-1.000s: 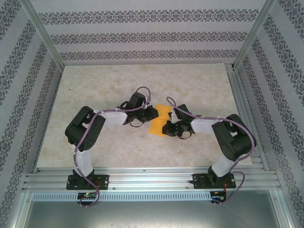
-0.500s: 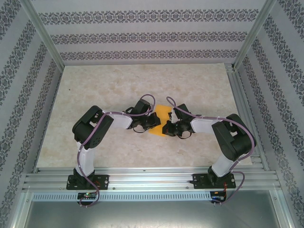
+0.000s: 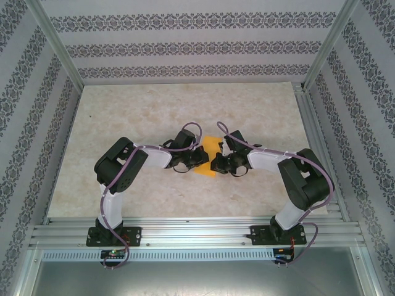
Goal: Fold a paper plane with a square sheet of paper (pick it up from the middle)
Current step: Fold the triangle a second time at the center of the table.
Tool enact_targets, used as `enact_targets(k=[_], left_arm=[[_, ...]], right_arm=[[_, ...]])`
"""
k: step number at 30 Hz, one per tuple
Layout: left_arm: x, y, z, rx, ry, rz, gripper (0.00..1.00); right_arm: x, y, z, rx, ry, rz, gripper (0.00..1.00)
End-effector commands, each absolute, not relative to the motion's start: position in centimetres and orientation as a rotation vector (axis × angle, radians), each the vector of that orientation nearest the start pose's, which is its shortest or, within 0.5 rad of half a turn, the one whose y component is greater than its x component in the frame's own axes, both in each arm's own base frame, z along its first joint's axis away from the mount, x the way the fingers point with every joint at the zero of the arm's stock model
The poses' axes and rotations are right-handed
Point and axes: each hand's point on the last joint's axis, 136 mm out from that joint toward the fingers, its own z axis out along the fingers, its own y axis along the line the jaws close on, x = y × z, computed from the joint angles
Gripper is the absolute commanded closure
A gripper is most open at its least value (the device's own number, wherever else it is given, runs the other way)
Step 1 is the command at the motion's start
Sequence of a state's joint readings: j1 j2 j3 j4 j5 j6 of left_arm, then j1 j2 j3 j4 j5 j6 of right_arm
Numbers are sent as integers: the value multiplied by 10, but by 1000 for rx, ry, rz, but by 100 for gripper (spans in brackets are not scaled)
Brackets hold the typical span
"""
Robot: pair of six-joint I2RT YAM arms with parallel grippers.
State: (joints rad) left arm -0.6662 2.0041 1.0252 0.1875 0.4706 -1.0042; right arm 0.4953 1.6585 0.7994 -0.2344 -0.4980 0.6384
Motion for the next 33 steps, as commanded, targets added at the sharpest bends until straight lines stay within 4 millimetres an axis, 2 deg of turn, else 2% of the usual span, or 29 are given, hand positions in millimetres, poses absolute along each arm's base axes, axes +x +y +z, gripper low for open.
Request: enact_targets(k=[1, 8, 10, 15, 21, 28, 33], left_arm=[[320, -344, -4, -234, 2742, -1168, 94], [320, -344, -4, -231, 2747, -1162, 94], [320, -344, -3, -230, 2744, -1164, 94], [320, -344, -2, -231, 2744, -1167, 94], [321, -345, -1, -230, 2743, -1170, 94], [322, -346, 0, -228, 2740, -1168, 93], [322, -345, -2, -237, 2748, -1161, 93]], right_arm=[[280, 250, 36, 28, 2824, 1004, 100], [289, 261, 30, 27, 2819, 1029, 100], [289, 258, 25, 34, 2832, 996, 100], [276, 251, 2, 47, 2896, 962, 100], [257, 238, -12, 67, 2941, 934, 100], [235, 211, -18, 62, 3014, 795, 100], [216, 205, -17, 48, 3038, 825, 100]])
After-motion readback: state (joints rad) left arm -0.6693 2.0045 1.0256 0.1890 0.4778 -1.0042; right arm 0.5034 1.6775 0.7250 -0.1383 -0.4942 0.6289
